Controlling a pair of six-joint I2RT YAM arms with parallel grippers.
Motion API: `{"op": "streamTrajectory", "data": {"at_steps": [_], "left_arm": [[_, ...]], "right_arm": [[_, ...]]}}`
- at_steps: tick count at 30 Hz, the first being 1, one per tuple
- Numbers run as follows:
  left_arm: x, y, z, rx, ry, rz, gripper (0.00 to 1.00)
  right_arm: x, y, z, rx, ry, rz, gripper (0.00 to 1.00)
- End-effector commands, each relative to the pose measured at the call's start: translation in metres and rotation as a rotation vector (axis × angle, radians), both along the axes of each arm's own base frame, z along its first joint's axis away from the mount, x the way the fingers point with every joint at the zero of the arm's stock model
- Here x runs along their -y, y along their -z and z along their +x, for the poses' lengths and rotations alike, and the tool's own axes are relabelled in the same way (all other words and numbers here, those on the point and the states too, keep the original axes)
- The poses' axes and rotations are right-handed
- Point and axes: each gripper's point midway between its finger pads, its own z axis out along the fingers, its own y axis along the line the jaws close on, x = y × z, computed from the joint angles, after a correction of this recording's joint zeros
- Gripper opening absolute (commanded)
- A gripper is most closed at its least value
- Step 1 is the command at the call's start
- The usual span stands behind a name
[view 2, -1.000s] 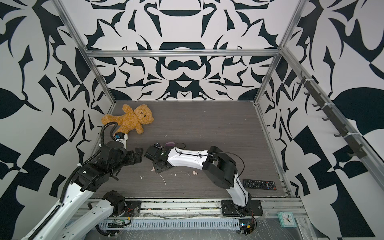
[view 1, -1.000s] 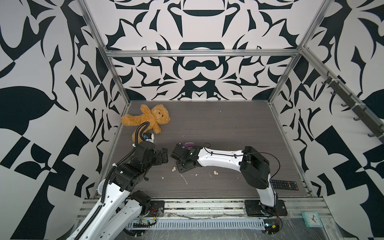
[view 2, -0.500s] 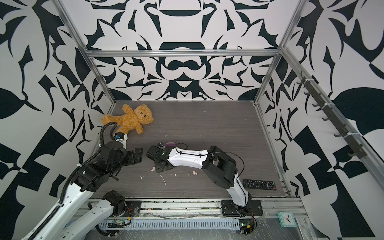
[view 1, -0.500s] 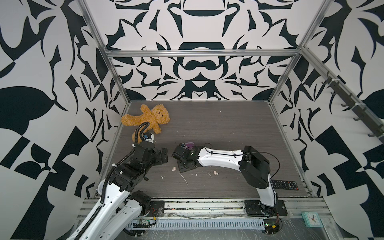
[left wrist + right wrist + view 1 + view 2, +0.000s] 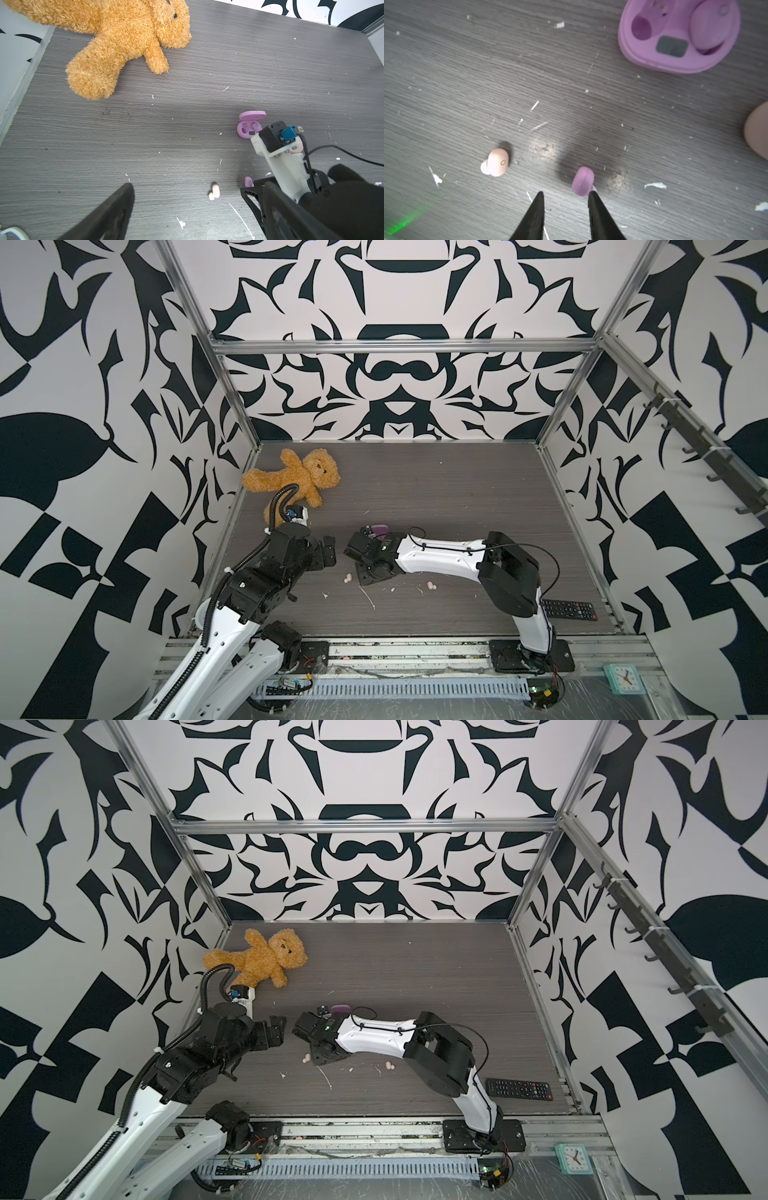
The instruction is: Insert the wireless bluetooth earbuds into the charging case
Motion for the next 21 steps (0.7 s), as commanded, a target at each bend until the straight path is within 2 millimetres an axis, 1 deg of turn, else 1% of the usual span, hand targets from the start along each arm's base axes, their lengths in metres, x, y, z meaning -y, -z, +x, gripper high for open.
{"op": "streamTrajectory", "data": {"at_steps": [1,21], "left_arm": [[0.0003,0.0067,-0.0017,-0.012,0.005,0.003,0.99],[0.0008,0.0067,-0.0016,-0.012,0.007,0.002,0.99]], "right_arm": [[0.001,-0.001,-0.0001,-0.002,0.019,0.002,0.37],[0.0046,0.0049,-0.0014,-0.014,0.029,-0.017,0.33]]}}
